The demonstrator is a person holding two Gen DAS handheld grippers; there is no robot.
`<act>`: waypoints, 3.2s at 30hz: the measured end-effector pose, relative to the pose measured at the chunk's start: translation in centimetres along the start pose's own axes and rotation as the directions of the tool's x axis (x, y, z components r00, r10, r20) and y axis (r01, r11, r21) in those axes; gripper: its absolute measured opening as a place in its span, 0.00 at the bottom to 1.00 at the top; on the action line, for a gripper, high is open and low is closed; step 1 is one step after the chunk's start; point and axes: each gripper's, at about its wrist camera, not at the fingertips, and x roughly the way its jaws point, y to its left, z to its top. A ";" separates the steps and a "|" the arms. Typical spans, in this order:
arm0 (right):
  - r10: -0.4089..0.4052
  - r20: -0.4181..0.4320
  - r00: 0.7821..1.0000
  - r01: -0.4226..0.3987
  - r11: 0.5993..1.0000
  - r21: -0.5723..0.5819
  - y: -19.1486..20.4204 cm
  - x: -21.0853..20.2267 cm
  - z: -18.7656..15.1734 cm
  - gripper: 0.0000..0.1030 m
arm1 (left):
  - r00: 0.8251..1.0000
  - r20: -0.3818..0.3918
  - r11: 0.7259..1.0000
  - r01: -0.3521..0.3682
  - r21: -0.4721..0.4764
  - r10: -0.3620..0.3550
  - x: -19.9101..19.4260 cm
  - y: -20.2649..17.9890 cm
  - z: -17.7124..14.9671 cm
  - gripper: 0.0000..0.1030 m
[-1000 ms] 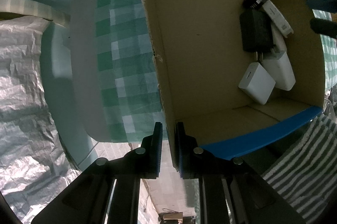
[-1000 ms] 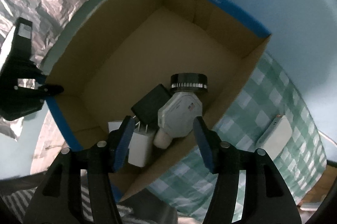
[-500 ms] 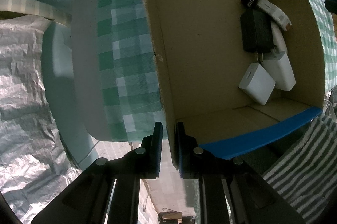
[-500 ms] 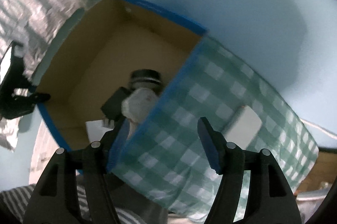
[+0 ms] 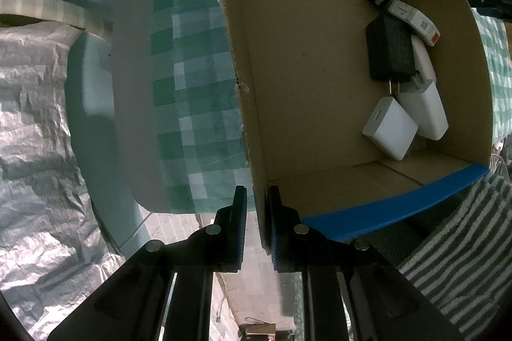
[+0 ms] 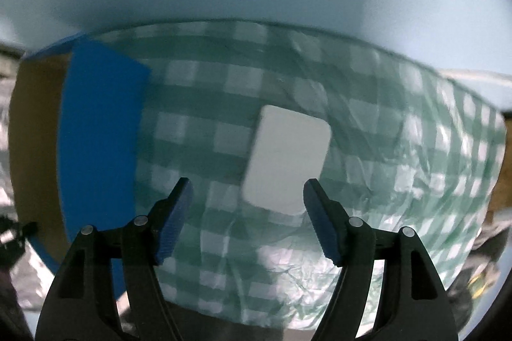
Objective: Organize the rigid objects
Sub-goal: 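Move the right tool to the white rectangular case and grasp it, then lift the white rectangular case with the right tool and carry it over the box, then lower the rectangular case into the box and open the right tool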
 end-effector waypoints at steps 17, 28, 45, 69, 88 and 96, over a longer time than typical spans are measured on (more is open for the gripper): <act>-0.013 -0.049 0.999 0.020 0.989 0.148 -3.3 5.4 2.1 0.71 | 1.000 -0.009 1.000 -0.008 -0.006 0.008 -0.1 -0.2 0.0 0.12; -0.069 -0.053 0.996 0.073 0.995 0.071 -1.9 6.1 1.8 0.62 | 1.000 -0.008 1.000 0.005 -0.003 -0.005 0.2 0.3 -0.1 0.12; -0.042 -0.023 0.999 0.037 0.982 -0.186 4.1 1.4 -3.4 0.62 | 1.000 -0.004 1.000 0.004 0.016 -0.004 0.1 -0.1 -0.1 0.12; 0.064 0.003 0.998 -0.053 0.844 -0.533 18.2 -7.3 -4.2 0.62 | 1.000 0.007 1.000 0.007 0.001 -0.007 -0.2 0.0 -0.1 0.13; 0.003 -0.101 0.995 -0.064 0.796 -0.601 23.9 0.0 -6.0 0.61 | 1.000 0.012 1.000 0.004 0.000 -0.004 -0.1 -0.1 -0.4 0.13; 0.029 -0.053 0.998 -0.056 0.792 -0.608 24.4 -1.2 -6.1 0.54 | 1.000 0.015 1.000 -0.003 0.008 0.003 -0.2 -0.2 -0.5 0.13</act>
